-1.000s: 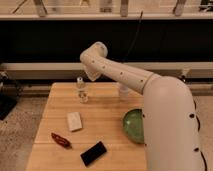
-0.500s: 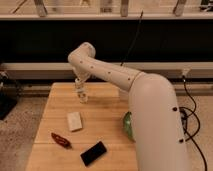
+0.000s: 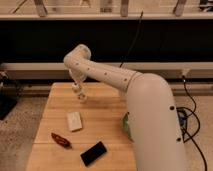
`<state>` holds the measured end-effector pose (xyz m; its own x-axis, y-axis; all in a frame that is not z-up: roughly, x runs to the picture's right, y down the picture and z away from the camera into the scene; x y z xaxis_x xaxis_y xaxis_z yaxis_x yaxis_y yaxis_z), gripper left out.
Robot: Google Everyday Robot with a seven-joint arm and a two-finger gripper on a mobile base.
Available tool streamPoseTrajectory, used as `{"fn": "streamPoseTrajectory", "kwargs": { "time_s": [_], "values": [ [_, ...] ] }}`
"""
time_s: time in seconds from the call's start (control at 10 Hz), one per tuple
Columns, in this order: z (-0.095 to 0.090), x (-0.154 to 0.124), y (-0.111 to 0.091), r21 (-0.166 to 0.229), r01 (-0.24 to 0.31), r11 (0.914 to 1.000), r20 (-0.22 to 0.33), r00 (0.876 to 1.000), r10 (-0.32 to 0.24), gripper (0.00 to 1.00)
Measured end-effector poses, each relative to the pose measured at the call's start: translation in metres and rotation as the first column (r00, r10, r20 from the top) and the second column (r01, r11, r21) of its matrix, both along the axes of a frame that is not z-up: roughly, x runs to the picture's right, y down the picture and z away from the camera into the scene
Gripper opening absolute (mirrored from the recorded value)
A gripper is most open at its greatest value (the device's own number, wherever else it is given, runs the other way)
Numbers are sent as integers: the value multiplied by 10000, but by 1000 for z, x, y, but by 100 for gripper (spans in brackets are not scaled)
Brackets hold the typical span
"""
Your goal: Knock the bottle over
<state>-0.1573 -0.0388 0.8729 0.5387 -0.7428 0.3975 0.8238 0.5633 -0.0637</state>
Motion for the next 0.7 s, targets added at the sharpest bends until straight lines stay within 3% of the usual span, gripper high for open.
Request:
{"fn": "streamPoseTrajectory", "kwargs": {
  "time_s": [0.7],
  "values": [
    [-6,-18,12,-106,491,9987,648,9967,-483,4]
  ]
}}
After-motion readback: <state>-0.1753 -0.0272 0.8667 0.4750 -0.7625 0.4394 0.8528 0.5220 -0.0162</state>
